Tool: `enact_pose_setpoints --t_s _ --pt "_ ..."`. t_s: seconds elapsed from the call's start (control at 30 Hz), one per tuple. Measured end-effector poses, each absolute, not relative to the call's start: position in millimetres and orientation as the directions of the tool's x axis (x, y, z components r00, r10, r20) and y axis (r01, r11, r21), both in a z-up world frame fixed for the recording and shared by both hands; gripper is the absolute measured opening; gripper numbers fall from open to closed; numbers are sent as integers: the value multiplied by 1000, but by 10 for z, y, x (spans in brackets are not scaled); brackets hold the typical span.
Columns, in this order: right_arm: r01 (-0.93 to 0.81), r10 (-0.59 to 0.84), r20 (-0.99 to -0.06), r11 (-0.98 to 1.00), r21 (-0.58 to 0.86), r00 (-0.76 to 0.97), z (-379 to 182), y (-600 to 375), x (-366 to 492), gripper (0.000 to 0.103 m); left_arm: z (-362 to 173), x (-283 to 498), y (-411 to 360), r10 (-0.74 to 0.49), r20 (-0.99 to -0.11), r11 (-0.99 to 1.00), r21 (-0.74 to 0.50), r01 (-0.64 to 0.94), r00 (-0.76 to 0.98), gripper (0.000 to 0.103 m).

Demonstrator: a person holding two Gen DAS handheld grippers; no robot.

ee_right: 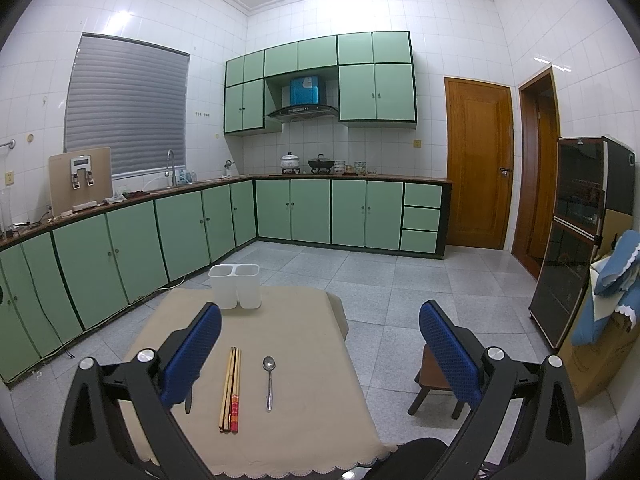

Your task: Organize utensils

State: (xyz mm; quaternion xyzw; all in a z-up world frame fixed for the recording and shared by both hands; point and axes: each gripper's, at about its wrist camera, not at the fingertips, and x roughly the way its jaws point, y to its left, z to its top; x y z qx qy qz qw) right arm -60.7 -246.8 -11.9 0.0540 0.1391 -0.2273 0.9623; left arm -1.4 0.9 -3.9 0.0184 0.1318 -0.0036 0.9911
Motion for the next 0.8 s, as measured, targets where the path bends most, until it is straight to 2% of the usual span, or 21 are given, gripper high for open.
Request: enact_pose_setpoints --t_s 0.63,0.8 --pt "447 -417 -296 894 39 859 -117 -2471 -600 97 -63 -15 -2 -13 -271 999 42 25 962 98" --pt "445 -414 -308 895 36 856 -141 -2486 -549 97 -145 55 -63 -58 -299 996 53 78 953 98"
